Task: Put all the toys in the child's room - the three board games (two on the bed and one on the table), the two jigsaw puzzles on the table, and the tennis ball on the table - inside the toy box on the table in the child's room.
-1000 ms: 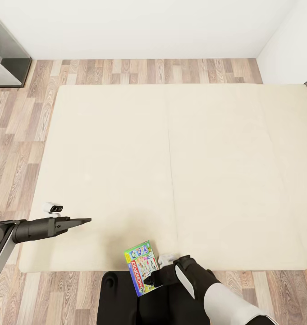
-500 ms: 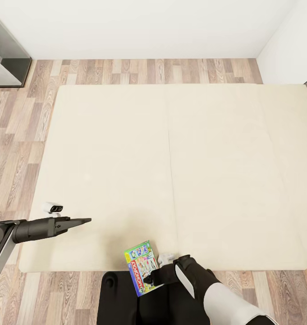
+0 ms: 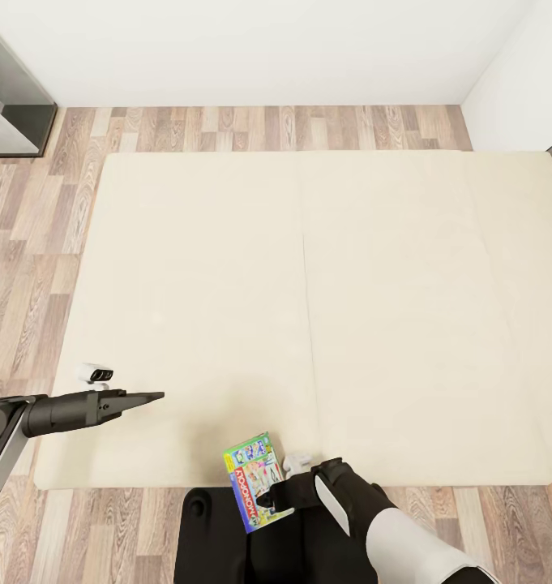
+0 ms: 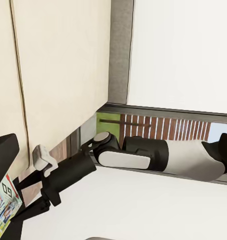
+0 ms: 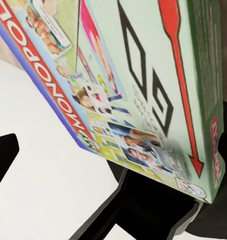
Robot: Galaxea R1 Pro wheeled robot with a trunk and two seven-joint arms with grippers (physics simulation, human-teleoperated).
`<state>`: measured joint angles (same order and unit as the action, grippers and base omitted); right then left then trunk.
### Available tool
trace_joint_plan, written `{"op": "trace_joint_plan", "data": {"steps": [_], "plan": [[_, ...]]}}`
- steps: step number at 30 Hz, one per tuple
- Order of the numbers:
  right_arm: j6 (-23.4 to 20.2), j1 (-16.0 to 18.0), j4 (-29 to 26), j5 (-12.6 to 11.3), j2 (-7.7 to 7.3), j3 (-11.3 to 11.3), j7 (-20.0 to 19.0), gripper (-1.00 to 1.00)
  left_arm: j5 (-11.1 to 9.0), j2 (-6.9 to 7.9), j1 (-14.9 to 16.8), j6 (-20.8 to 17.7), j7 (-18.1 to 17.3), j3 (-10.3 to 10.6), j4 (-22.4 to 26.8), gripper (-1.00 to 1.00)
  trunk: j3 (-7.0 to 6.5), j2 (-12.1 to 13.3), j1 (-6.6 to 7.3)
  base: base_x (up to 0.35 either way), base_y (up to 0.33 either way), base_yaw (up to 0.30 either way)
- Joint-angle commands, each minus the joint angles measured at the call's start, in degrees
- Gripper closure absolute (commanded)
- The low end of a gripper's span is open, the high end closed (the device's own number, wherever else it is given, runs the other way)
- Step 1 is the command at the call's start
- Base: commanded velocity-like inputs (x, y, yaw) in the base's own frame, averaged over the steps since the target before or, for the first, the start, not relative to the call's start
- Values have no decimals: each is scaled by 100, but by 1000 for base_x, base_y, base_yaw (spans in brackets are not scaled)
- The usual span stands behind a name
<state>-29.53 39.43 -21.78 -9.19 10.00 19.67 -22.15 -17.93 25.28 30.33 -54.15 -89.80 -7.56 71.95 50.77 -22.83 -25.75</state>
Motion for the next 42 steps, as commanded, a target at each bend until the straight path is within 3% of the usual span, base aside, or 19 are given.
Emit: {"op": "trace_joint_plan", "data": {"steps": [1,13,42], "plan": [[-31,4,-2,-55,0,19,11,-100,0,3,1,-61,-20,0,3,-100,6,-9,-3,0,0,0],[-23,4,-2,-57,0,11,-210,-100,0,3,2,-61,-20,0,3,-100,6,-9,-3,0,0,0],[-10,4,-10,-65,0,3,-219,-100,0,3,0,-61,-20,0,3,-100,6,-9,-3,0,0,0]]}}
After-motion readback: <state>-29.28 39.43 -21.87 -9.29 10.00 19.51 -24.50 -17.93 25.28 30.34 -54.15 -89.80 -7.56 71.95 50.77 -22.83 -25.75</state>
